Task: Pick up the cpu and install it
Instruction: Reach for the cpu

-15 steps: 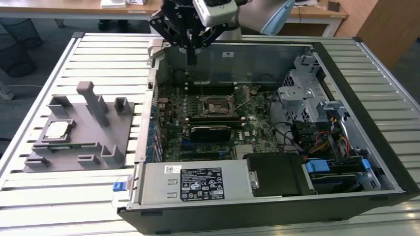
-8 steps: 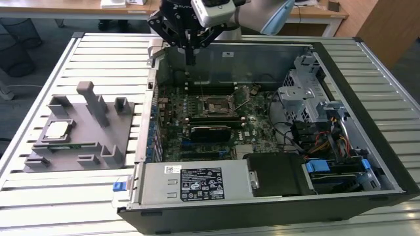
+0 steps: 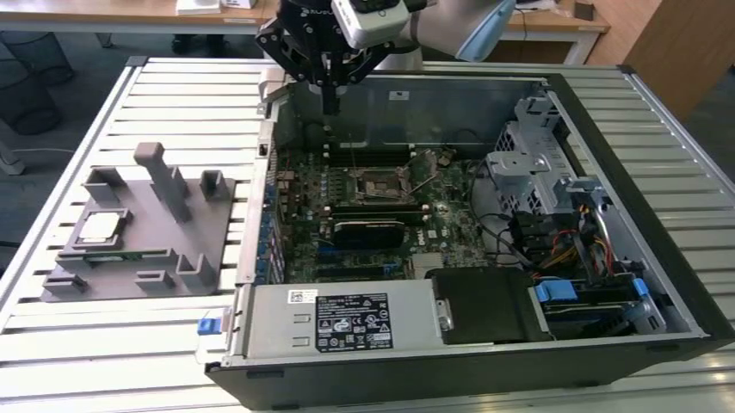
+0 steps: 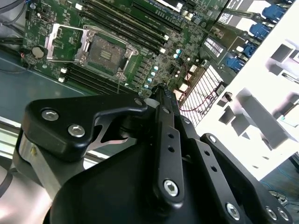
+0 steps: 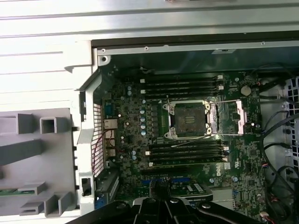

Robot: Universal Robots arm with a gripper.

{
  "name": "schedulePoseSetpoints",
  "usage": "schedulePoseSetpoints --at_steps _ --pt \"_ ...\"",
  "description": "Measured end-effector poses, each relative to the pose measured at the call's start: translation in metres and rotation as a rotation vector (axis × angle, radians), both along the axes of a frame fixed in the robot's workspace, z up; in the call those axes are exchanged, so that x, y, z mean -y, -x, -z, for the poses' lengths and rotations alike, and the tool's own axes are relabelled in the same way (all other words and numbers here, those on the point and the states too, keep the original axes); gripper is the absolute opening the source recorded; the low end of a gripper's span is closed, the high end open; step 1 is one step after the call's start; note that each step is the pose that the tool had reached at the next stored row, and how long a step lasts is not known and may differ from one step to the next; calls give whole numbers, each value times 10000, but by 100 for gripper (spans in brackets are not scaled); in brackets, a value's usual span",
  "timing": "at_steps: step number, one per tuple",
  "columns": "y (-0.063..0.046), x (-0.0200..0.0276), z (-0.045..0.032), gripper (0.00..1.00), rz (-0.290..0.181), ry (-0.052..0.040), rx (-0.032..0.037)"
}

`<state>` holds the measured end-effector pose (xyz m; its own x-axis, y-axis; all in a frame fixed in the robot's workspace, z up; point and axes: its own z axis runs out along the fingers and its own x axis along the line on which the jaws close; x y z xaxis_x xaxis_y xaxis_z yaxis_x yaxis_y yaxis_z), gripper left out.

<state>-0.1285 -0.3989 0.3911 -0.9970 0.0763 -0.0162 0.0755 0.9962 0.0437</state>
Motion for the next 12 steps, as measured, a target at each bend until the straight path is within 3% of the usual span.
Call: schedulePoseSetpoints --at_steps 12 --pt "29 0 8 11 -1 0 -38"
